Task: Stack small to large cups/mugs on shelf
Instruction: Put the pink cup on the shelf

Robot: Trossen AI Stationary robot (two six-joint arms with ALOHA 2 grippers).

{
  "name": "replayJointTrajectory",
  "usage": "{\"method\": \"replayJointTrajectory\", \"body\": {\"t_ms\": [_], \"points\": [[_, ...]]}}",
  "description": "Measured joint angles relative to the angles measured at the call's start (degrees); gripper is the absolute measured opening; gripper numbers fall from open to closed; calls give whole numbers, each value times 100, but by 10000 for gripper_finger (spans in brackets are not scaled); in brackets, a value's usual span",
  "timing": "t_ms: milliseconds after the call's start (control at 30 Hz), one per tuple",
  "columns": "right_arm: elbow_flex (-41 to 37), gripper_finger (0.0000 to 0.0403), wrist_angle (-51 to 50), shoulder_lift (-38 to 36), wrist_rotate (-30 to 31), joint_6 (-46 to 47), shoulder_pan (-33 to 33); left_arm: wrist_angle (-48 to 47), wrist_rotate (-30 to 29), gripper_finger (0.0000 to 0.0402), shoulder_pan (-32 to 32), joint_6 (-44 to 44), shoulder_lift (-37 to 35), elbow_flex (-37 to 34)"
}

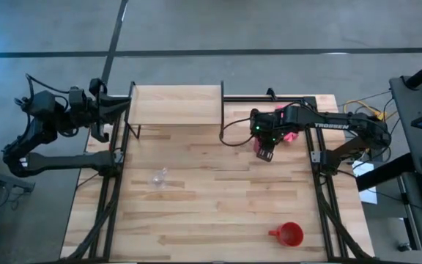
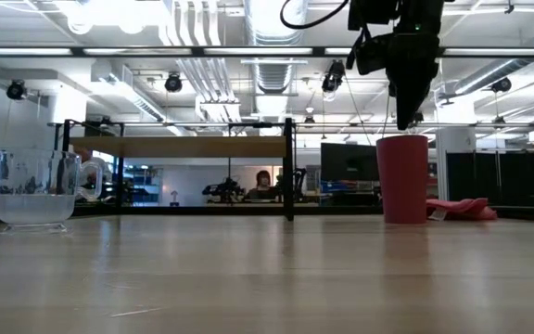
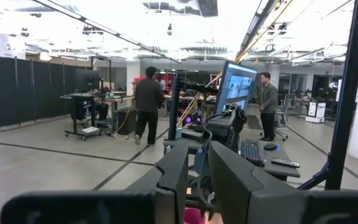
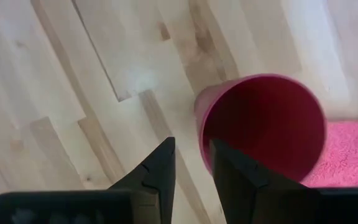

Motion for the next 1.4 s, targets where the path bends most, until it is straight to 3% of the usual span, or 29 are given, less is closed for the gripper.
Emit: {"method": "replayJointTrajectory", "body": {"t_ms": [200, 967, 1200, 1400], "points": [[-22, 93, 46, -1, 473, -15, -31, -1, 0, 52, 4, -2, -101, -2], [-856, 92, 706, -2, 432, 24, -61, -7, -4, 52, -2, 1, -169, -11], [-648, 17, 723, -7, 614, -101, -61, 0, -6, 52, -2, 0, -164, -11], [58, 10, 704, -7, 203, -101, -57, -3, -10, 52, 0, -2, -169, -13]]}}
